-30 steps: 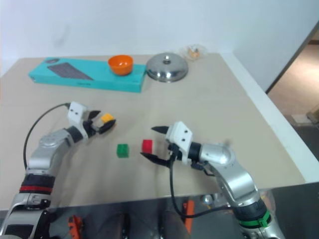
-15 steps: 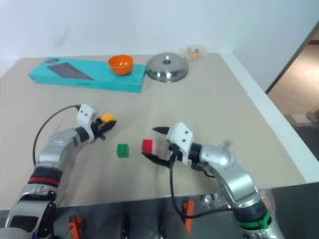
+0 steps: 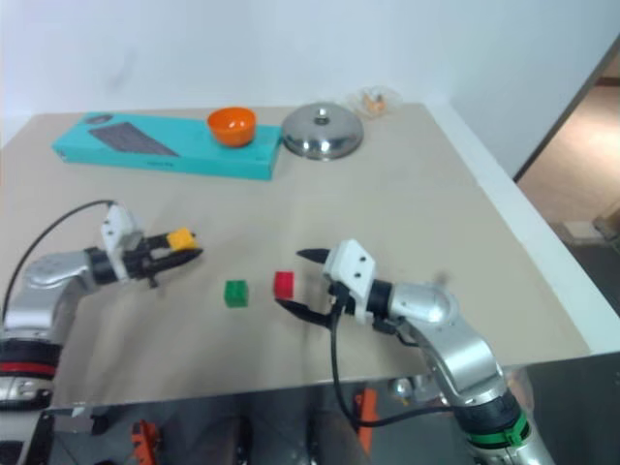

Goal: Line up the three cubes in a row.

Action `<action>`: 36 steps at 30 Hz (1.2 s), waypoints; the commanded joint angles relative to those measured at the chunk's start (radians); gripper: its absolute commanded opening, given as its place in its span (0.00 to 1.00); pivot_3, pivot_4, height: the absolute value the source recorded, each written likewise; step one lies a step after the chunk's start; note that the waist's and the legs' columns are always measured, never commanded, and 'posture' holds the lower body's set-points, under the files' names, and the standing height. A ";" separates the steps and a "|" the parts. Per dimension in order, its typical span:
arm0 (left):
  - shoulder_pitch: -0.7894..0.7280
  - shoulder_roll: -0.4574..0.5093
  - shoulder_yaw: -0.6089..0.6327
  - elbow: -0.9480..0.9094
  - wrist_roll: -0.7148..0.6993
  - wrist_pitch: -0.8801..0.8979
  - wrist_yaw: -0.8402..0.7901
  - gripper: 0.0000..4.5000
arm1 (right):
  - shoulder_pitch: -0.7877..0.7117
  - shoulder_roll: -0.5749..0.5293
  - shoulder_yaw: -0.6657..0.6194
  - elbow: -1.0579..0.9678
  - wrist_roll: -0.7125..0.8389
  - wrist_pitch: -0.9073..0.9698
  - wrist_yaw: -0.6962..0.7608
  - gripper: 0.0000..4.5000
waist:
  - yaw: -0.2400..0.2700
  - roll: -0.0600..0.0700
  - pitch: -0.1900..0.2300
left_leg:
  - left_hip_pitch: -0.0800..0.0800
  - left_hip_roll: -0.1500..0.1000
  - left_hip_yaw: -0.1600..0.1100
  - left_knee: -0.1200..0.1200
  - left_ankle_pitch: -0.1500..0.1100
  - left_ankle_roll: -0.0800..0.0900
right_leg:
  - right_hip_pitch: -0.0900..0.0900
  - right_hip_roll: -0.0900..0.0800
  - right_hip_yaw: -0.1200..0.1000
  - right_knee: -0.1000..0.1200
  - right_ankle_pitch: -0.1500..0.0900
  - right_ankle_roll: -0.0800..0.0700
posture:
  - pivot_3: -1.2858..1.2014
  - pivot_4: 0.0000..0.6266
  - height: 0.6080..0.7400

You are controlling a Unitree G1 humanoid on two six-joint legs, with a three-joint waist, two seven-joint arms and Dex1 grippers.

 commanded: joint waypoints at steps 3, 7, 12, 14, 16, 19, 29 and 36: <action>0.078 0.034 0.000 -0.089 -0.041 -0.045 -0.132 0.30 | -0.022 -0.005 -0.022 -0.019 0.012 -0.018 0.020 1.00 | 0.001 0.000 0.000 | 0.000 0.000 0.000 0.000 0.000 0.000 | 0.000 -0.001 0.001 0.000 0.000 0.000 | 0.52 0.24 1.00; 0.116 0.028 -0.014 -0.079 -0.017 -0.095 -0.172 0.30 | -0.026 -0.009 -0.026 -0.016 0.011 -0.017 0.027 1.00 | 0.002 0.000 0.000 | -0.001 0.000 0.000 0.000 0.000 0.000 | 0.000 -0.003 0.000 0.000 0.000 0.000 | 0.52 0.24 1.00; 0.116 0.022 -0.040 -0.037 0.016 -0.140 -0.184 0.30 | -0.023 -0.016 -0.032 -0.021 0.013 -0.011 0.029 1.00 | 0.002 0.000 0.000 | 0.000 -0.001 0.000 0.000 0.000 0.000 | 0.000 -0.002 0.000 0.000 0.000 0.000 | 0.52 0.24 1.00; 0.119 0.025 -0.050 -0.027 0.022 -0.153 -0.191 0.30 | -0.021 -0.018 -0.033 -0.023 0.015 -0.009 0.028 1.00 | 0.002 0.000 0.000 | 0.000 0.000 0.000 0.000 0.000 0.000 | 0.000 -0.001 0.000 0.000 0.000 0.000 | 0.52 0.24 1.00; 0.123 0.027 -0.055 -0.021 0.028 -0.162 -0.195 0.30 | -0.019 -0.019 -0.034 -0.026 0.016 -0.008 0.027 1.00 | 0.002 0.000 0.000 | 0.000 0.000 0.000 0.000 0.000 0.000 | 0.000 -0.001 0.000 0.000 0.000 0.000 | 0.52 0.24 1.00; 0.125 0.024 -0.067 -0.002 0.047 -0.181 -0.191 0.30 | -0.017 -0.018 -0.033 -0.030 0.017 -0.003 0.024 1.00 | 0.002 0.000 0.000 | -0.001 0.000 0.000 0.000 0.000 0.000 | -0.001 0.000 0.000 0.000 0.000 0.000 | 0.52 0.24 1.00; 0.110 0.021 -0.110 0.032 0.089 -0.215 -0.184 0.41 | -0.010 -0.023 -0.037 -0.036 0.023 0.006 0.024 1.00 | 0.002 0.000 0.000 | -0.001 0.000 0.000 0.000 0.000 0.000 | 0.000 -0.001 0.000 0.000 0.000 0.000 | 0.52 0.24 1.00; 0.104 0.034 -0.097 -0.024 0.056 -0.167 -0.170 0.93 | -0.009 -0.028 -0.038 -0.035 0.025 0.003 0.025 1.00 | 0.002 0.000 0.000 | -0.001 0.000 0.000 0.000 0.000 0.000 | 0.000 -0.001 0.000 0.000 0.000 0.000 | 0.52 0.24 1.00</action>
